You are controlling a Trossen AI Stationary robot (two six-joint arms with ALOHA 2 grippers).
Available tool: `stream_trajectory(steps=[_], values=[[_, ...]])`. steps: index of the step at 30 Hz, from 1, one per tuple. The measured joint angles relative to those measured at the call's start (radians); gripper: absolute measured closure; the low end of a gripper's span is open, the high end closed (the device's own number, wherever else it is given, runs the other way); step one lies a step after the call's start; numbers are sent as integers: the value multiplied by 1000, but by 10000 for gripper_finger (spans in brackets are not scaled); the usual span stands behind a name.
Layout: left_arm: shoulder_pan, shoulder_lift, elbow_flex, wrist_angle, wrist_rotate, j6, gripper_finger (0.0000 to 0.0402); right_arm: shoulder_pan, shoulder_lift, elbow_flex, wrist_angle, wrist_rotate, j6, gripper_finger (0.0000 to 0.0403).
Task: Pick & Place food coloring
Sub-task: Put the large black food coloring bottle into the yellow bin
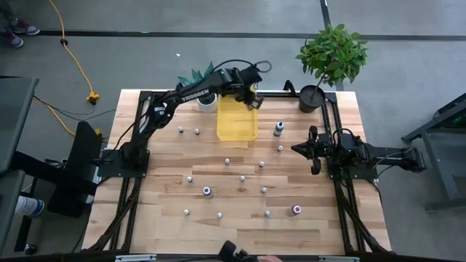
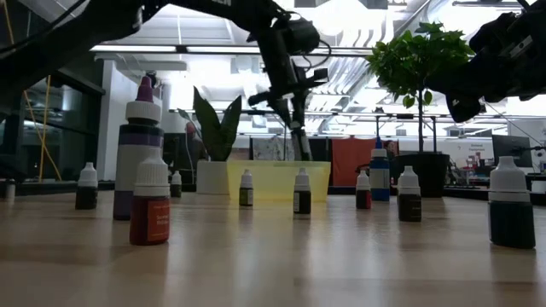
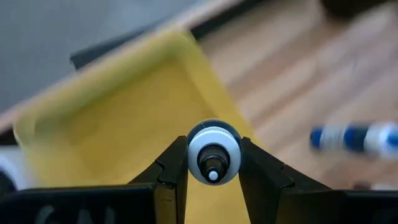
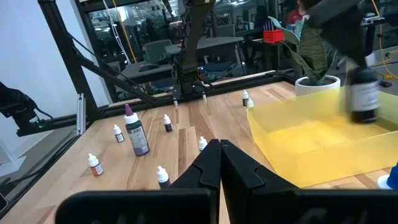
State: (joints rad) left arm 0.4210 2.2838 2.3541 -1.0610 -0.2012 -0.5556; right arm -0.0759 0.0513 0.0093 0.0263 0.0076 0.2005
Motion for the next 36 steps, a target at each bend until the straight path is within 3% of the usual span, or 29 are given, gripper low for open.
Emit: stream_trajectory(steps=[17, 36], values=[[22, 86, 3, 89, -142, 126, 304, 0, 0, 0, 0, -3, 0, 402], [57, 137, 1, 115, -94, 188, 304, 0, 1, 0, 0, -4, 0, 402]])
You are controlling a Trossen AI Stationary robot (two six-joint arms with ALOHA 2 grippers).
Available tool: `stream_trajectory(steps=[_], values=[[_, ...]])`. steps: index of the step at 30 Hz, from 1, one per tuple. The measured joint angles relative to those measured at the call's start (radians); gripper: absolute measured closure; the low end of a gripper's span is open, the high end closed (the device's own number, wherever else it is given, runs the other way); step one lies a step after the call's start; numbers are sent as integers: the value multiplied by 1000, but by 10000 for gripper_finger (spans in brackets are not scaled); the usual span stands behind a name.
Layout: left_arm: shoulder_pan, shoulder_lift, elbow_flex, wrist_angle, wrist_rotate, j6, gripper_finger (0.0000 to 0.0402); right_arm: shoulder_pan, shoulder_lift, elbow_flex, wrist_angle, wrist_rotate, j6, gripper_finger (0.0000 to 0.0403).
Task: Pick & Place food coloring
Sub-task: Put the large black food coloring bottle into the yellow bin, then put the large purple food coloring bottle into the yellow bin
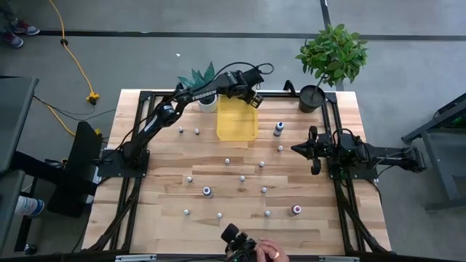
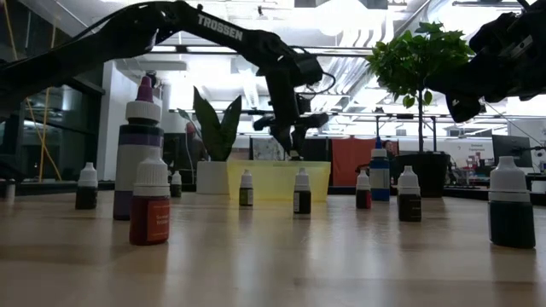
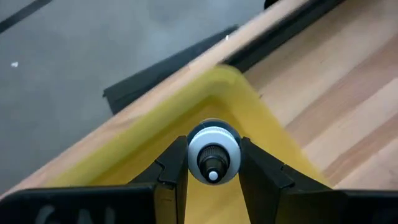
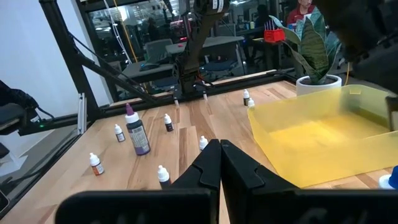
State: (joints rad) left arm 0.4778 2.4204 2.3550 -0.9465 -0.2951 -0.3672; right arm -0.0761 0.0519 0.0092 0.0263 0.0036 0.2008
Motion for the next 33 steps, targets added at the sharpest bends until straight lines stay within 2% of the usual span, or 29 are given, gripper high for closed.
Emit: stream_trajectory(steps=[19, 28, 33], values=[[1, 25, 1, 41, 8, 31, 301, 0, 0, 0, 0, 1, 0, 402], [7, 25, 1, 47, 39, 78, 232, 0, 0, 0, 0, 0, 0, 402], [7, 25, 1, 46, 40, 96, 209, 0, 0, 0, 0, 0, 0, 402]])
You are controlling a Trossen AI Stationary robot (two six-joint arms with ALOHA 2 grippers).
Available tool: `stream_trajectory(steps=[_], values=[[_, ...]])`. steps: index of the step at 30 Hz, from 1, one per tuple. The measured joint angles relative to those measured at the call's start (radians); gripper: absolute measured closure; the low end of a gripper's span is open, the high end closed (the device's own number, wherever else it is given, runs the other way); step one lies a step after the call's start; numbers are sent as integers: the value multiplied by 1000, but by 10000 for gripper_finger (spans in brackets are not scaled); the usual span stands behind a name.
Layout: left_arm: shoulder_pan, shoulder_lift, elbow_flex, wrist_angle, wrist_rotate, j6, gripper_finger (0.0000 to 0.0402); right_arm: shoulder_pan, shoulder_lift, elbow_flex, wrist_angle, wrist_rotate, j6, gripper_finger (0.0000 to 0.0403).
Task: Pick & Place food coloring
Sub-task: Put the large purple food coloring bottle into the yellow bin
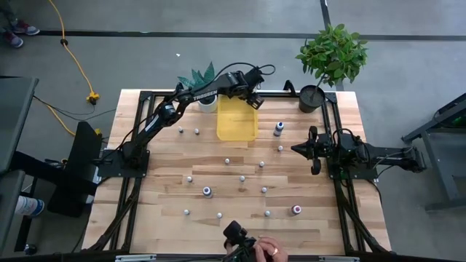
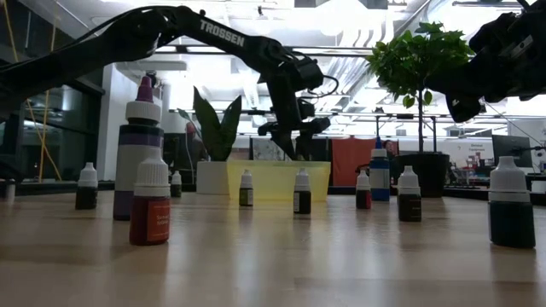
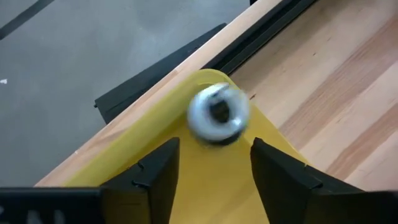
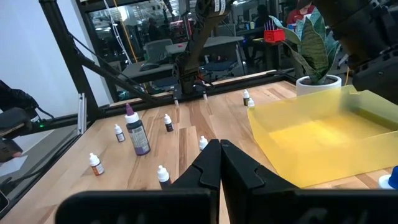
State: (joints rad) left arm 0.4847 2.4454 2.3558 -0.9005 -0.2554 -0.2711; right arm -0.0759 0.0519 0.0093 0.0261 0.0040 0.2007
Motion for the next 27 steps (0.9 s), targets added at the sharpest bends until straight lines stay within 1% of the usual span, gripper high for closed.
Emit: stream_trajectory(steps=[6, 10, 18, 23, 27], values=[[0, -6, -1, -1, 0, 34, 202, 0, 0, 0, 0, 0, 0, 402], [0, -42, -2, -7, -18, 66, 201, 0, 0, 0, 0, 0, 0, 402], [-13, -172, -2, -46, -27, 162, 201, 0, 0, 0, 0, 0, 0, 402], [-66, -263, -1, -55, -1, 297, 201, 0, 0, 0, 0, 0, 0, 402], [-114, -335, 0, -105, 32, 374, 201, 0, 0, 0, 0, 0, 0, 402]])
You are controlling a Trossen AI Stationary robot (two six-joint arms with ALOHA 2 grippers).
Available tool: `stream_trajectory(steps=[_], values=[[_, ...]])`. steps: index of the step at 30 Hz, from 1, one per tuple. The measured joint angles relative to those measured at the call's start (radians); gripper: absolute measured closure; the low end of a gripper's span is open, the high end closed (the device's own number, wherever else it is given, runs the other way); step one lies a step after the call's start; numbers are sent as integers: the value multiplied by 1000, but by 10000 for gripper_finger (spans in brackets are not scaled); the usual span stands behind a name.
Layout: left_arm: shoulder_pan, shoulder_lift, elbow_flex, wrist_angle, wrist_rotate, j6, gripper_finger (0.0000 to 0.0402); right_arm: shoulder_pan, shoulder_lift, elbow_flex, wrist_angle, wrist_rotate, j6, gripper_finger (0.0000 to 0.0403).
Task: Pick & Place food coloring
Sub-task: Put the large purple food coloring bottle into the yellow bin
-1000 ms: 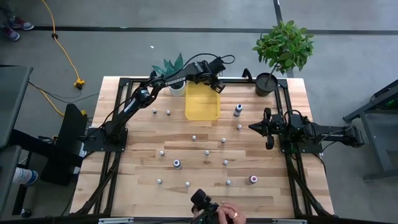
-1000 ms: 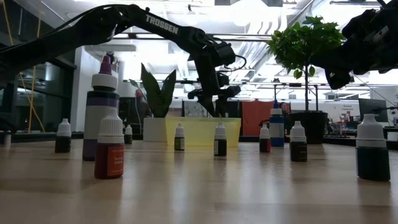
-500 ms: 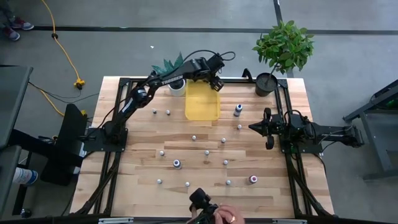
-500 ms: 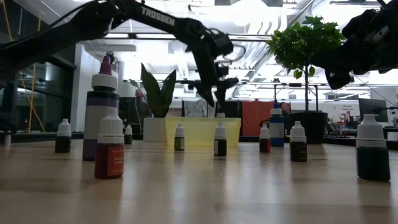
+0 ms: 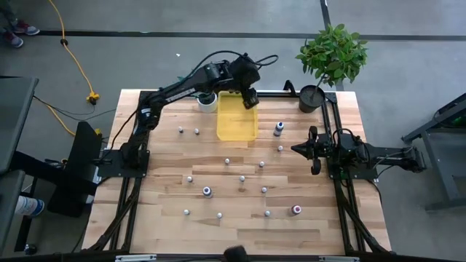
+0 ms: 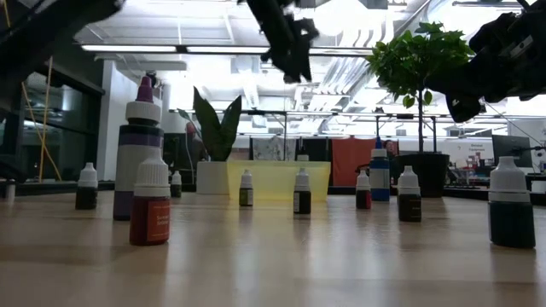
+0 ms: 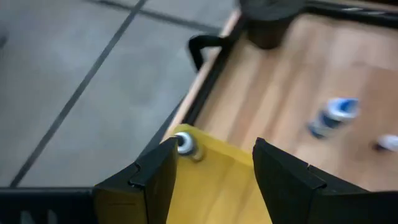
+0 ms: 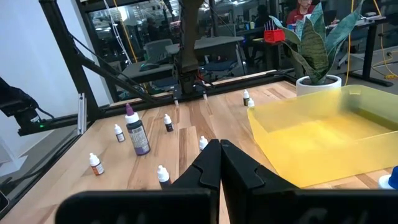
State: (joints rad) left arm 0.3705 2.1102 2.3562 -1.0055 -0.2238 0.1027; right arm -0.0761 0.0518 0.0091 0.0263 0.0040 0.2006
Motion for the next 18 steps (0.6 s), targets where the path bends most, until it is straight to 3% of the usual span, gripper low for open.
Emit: stream_trajectory(steps=[9, 13, 18], values=[[-121, -129, 0, -322, 137, 102, 204, 0, 0, 0, 0, 0, 0, 402], [-191, -161, -5, -490, 145, 101, 204, 0, 0, 0, 0, 0, 0, 402], [-290, -198, -42, -564, 192, 60, 204, 0, 0, 0, 0, 0, 0, 402]])
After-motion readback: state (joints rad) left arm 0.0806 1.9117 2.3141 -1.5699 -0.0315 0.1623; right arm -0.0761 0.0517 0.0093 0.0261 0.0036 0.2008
